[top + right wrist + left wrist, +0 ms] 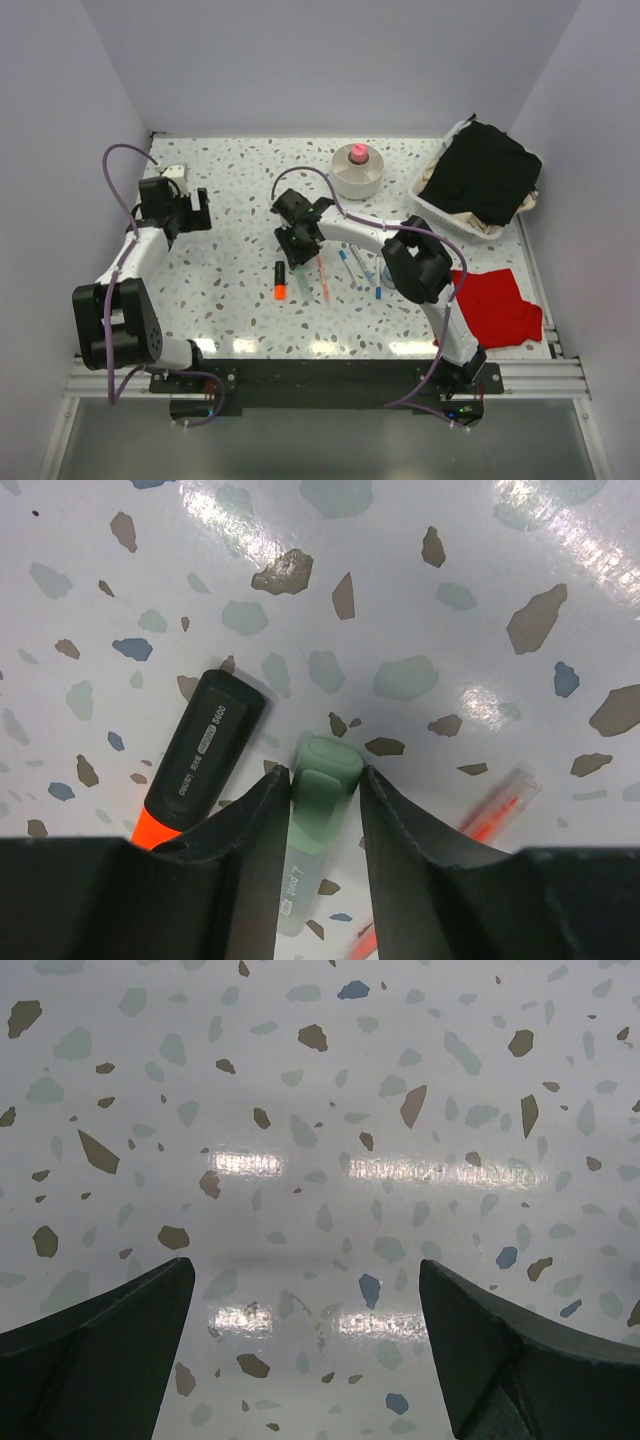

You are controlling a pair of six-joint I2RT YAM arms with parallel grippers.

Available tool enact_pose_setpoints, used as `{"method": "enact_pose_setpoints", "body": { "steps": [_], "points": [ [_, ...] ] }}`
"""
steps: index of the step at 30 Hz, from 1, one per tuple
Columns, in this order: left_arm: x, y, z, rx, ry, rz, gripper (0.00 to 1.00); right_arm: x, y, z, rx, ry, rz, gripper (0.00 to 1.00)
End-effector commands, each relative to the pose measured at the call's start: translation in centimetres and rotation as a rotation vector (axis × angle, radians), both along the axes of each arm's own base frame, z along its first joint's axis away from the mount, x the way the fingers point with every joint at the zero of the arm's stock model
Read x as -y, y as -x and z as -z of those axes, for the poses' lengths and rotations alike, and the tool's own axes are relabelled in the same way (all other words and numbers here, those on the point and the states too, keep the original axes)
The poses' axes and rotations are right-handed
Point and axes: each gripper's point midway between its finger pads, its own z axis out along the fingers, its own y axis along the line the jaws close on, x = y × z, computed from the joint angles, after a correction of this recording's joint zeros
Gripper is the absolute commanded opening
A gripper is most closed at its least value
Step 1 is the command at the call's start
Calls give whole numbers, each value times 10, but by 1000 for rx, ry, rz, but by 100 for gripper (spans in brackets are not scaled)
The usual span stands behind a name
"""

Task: Sort the stationery into containers
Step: Pick up the stationery from the center of the board, then place the stationery in the storage box.

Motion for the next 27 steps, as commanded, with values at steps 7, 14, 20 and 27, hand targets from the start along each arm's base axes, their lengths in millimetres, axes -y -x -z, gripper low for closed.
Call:
{"method": "enact_pose_setpoints", "body": {
  "steps": [7,14,20,27],
  "points": [
    [-6,-22,-9,48,-8,1,100,18,19,31,-11,128,-55,0],
    [-1,-46,-43,127,7,44,100,6,-42,-88,193,-36,-130,0],
    [20,-69,-69,198,54,181,100,16,-108,-209,484,-207,-134,0],
    [104,-86,-86,245,-63,509,100,105,-209,-306,875,-377,221,0]
  ]
}}
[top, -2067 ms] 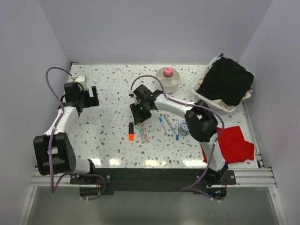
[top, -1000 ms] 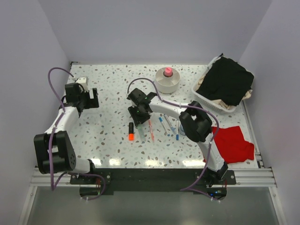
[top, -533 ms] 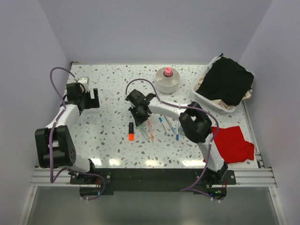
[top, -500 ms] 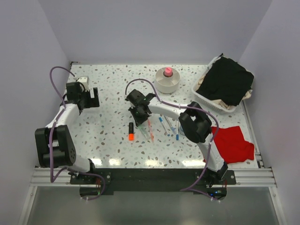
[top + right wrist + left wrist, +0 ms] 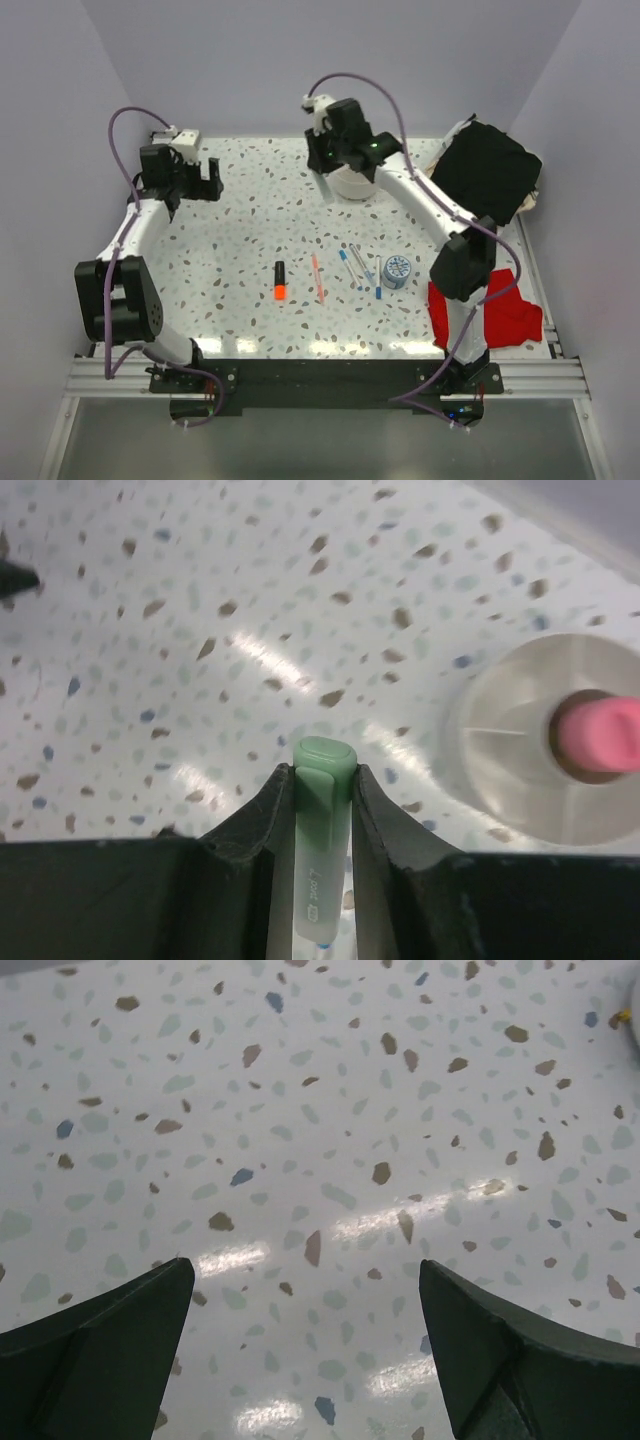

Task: Sort the stationery into containers
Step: Place the stationery in the storage box.

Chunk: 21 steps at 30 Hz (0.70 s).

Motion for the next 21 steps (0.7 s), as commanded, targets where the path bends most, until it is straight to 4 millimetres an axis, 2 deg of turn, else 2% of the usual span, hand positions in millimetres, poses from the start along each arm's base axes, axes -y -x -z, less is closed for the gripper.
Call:
{"method": "enact_pose_setpoints", "body": {
  "steps": [1,2,3,4,5,6,7,8,9,11,12,14,15,16,21],
  "points": [
    [71,-17,-28,121,-103,255,100,65,-59,-70,311,-168,230,0],
    [85,-22,-33,157,-100,279,100,73,-63,-83,367,-193,253,0],
    [91,-24,-34,166,-87,278,100,81,-74,-99,454,-224,277,0],
    [98,-28,-40,186,-85,282,100,88,-79,-101,486,-233,310,0],
    [108,-31,-34,174,-86,295,100,93,-85,-105,510,-248,328,0],
    [113,-37,-41,187,-86,299,100,95,-90,-117,559,-280,346,0],
    [117,-39,-38,173,-86,306,100,98,-93,-118,576,-283,365,0],
    [125,-43,-28,149,-93,314,100,106,-100,-116,598,-274,406,0],
    [128,-49,-33,158,-96,313,100,107,-103,-125,650,-289,413,0],
    [136,-54,-21,130,-104,321,100,116,-114,-123,673,-290,445,0],
    [137,-59,-25,138,-109,318,100,117,-122,-115,670,-290,460,0],
    [140,-65,-18,126,-117,316,100,124,-132,-116,684,-296,489,0],
    [141,-69,-22,136,-117,319,100,126,-141,-106,683,-289,505,0],
    [142,-72,-23,144,-118,318,100,127,-145,-112,696,-303,511,0],
    [140,-79,-27,179,-139,314,100,144,-172,-103,692,-319,561,0]
  ]
}}
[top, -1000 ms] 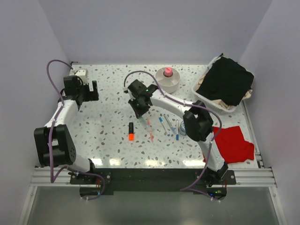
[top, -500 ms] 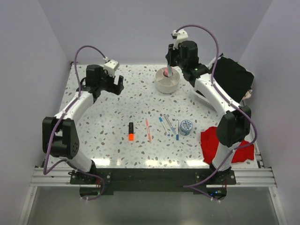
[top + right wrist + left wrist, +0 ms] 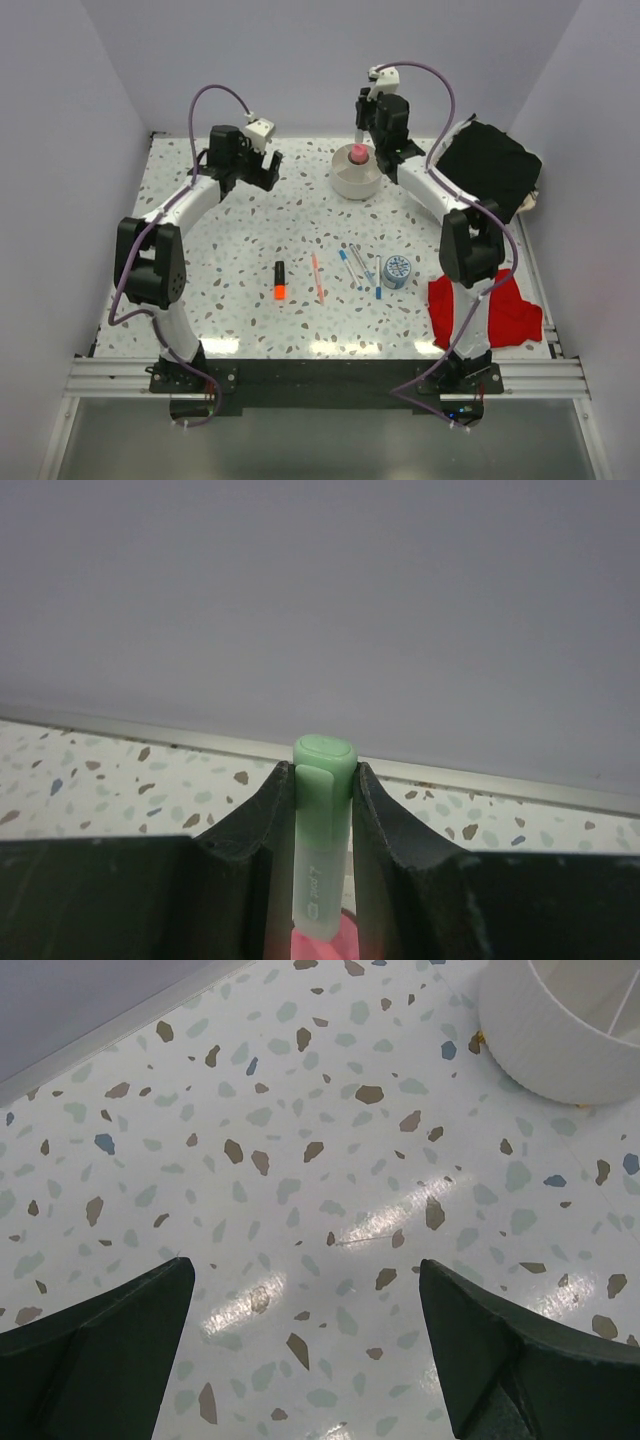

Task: Sort the stationery into containers
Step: Place the stationery in the storage box.

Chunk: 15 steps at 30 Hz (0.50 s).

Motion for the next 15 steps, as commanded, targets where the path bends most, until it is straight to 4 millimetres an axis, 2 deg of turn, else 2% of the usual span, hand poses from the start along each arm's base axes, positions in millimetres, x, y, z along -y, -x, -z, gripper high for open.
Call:
{"method": "enact_pose_setpoints", "body": {
  "steps": [1,7,8,15],
  "points": [
    [0,-21,-35,125,-14,-2,100,24,-24,-55,160,-91,85,0],
    [-2,-18,-25,89,-29,-11,100,37,-43,-30,125,-86,113,0],
    [-3,-18,-24,85,-31,-13,100,37,-46,-19,107,-77,113,0],
    [-1,-24,-21,75,-39,-17,100,38,-54,18,35,-43,115,0]
  ]
}}
